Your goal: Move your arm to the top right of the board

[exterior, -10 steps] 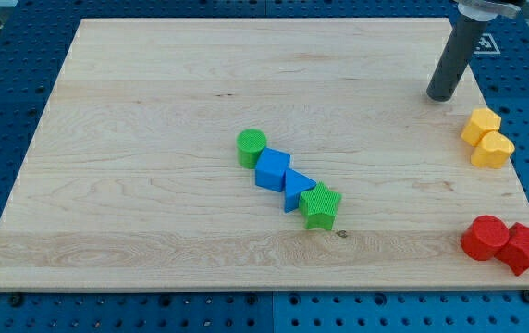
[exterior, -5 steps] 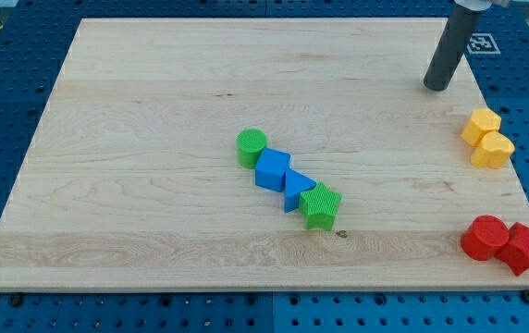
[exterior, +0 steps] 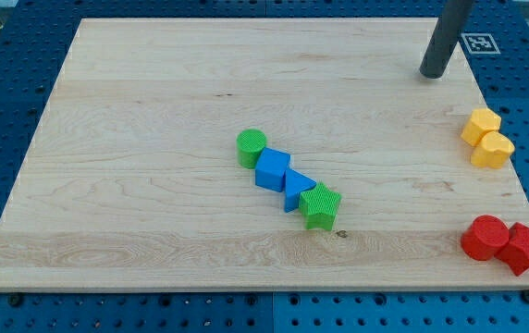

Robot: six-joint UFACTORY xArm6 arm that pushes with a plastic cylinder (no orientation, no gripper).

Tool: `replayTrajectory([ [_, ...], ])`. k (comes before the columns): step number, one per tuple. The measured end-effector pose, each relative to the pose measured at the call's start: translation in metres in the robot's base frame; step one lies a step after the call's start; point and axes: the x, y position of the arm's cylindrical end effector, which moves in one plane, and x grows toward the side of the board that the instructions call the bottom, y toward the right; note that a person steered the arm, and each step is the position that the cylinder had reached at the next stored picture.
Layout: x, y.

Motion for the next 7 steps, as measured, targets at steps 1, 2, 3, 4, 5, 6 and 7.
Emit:
replayTrajectory([
  [1,-0.001,0.0],
  [2,-0.002,0.0],
  [3,-0.005,0.0],
  [4,-0.011,0.0],
  [5,-0.017,0.0],
  [6,-0.022,0.0],
  [7,-0.028,0.0],
])
